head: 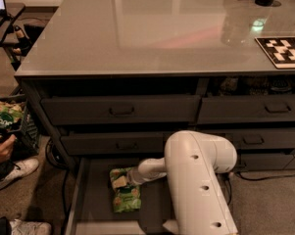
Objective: Pick green rice chip bag from bottom drawer and place on counter
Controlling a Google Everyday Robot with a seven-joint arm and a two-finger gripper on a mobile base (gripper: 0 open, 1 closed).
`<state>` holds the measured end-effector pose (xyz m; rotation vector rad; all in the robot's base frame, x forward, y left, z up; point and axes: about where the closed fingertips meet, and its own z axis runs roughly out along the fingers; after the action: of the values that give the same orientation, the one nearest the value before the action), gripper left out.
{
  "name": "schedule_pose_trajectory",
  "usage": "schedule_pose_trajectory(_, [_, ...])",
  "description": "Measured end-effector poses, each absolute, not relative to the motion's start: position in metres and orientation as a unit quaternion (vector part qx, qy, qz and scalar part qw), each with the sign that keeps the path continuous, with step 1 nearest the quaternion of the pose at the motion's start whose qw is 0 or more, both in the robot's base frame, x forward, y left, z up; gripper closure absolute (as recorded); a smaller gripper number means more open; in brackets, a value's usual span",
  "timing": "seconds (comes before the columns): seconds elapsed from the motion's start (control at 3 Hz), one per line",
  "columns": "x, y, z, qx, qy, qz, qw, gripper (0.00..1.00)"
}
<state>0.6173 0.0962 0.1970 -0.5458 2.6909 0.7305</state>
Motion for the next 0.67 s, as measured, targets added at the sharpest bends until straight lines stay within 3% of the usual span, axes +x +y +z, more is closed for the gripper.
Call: schedule_pose_trajectory(0.67, [0.633,0.069,0.178,-0.182,0.946,0.222,0.153,0.2])
